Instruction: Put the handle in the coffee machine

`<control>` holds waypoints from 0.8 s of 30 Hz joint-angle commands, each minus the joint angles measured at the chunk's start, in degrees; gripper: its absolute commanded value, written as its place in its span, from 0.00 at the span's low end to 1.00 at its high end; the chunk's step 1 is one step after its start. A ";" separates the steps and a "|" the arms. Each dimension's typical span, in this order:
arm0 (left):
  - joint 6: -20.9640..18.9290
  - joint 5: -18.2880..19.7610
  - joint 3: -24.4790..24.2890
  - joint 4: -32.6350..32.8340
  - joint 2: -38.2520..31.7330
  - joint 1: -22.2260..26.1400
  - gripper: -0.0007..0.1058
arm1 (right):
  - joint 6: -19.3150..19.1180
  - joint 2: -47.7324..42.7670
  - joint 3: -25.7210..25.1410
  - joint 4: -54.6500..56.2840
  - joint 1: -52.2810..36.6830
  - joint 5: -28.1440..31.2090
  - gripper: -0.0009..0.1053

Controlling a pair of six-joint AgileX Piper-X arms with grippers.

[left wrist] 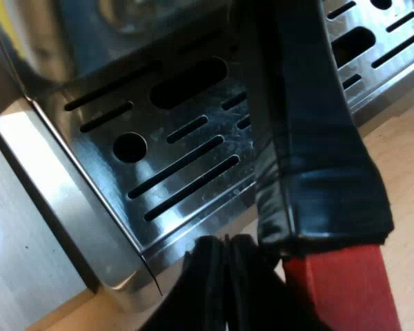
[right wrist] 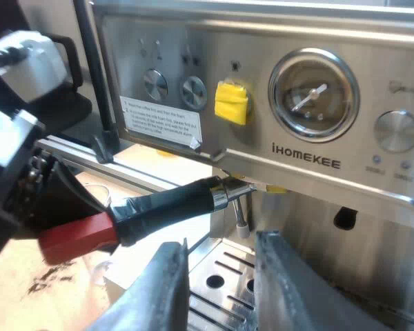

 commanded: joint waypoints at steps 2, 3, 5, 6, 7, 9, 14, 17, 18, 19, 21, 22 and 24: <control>-2.11 2.73 0.38 -0.67 -0.44 -0.94 0.01 | -0.01 -3.95 -0.22 5.00 0.02 -1.98 0.34; -2.44 2.73 0.36 -0.67 -0.57 -1.04 0.01 | -0.01 -4.43 -0.22 5.71 0.02 -1.92 0.40; -3.25 2.51 0.36 -0.07 -1.31 -1.84 0.01 | 0.92 -5.06 -0.22 6.84 0.02 -1.94 0.55; -3.25 2.38 0.36 0.09 -1.61 -2.23 0.01 | 1.16 -5.06 -0.22 6.93 0.02 -1.94 0.60; -3.25 1.93 0.36 0.73 -2.26 -3.09 0.01 | 1.44 -5.05 -0.22 6.92 0.02 -1.94 0.64; -3.56 1.43 0.36 1.26 -3.05 -4.43 0.01 | 1.44 -5.05 -0.22 6.92 0.02 -1.94 0.67; -6.47 0.56 0.36 1.37 -3.57 -10.77 0.01 | 1.44 -5.05 -0.22 6.92 0.02 -1.94 0.67; -6.49 -0.63 0.36 0.23 -3.57 -13.60 0.01 | 1.44 -5.05 -0.22 6.92 0.02 -2.14 0.67; -6.38 -0.40 0.36 -0.37 -3.57 -13.94 0.01 | 1.44 -5.05 -0.22 6.92 0.02 -2.42 0.67; -5.94 -0.04 0.36 -1.15 -3.57 -14.49 0.01 | 1.44 -5.05 -0.22 6.92 0.02 -2.86 0.67; -5.89 -0.08 0.17 -2.40 -3.57 -14.91 0.01 | 1.98 -5.05 -0.22 6.92 0.02 -2.85 0.67; -5.89 0.04 -0.04 -2.88 -3.57 -14.95 0.01 | 2.80 -5.05 -0.22 6.92 0.02 -2.85 0.67; -5.89 1.94 -0.10 -4.55 -3.45 -15.00 0.01 | 3.08 -5.05 -0.22 6.92 0.02 -2.85 0.67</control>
